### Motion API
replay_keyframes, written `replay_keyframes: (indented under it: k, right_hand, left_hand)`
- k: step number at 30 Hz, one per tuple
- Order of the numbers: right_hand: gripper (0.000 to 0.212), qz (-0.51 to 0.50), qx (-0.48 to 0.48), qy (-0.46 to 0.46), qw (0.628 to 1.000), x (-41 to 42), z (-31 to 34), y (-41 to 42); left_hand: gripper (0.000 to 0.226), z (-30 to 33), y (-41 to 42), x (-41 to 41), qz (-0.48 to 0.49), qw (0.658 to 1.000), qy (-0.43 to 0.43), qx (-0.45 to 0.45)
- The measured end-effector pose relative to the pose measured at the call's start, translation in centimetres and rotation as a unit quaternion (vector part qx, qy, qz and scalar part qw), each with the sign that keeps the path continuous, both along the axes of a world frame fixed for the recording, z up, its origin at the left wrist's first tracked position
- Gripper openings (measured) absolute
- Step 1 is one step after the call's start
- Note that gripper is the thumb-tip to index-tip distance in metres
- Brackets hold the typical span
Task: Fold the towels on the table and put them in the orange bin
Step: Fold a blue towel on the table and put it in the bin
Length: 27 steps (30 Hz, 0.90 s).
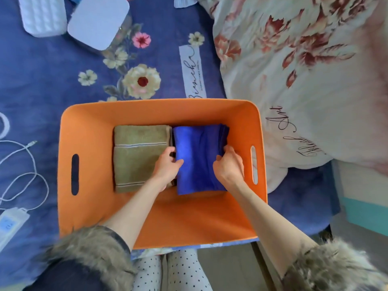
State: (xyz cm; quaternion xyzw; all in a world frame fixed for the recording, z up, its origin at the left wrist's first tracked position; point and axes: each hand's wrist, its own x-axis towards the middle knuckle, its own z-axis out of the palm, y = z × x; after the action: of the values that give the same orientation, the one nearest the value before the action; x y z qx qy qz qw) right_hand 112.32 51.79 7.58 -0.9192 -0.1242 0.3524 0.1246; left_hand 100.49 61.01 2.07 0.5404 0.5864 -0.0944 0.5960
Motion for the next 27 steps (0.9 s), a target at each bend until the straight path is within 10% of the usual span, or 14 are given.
replay_keyframes:
  k: [13, 22, 27]
  right_hand:
    - [0.051, 0.092, -0.061, -0.043, 0.993, 0.0, -1.3, 0.5]
    - [0.087, 0.535, -0.254, -0.193, 0.782, 0.8, -3.2, -0.1]
    - [0.122, 0.544, -0.307, -0.152, 0.766, 2.4, -6.1, 0.7]
  left_hand:
    - [0.045, -0.4, -0.1, -0.3, -0.102, 0.981, -0.006, 0.165]
    - [0.118, -1.2, 0.1, -1.1, -0.557, 0.740, 0.056, 0.372]
    - [0.130, -4.2, 2.4, -0.9, -0.578, 0.713, 0.102, 0.384]
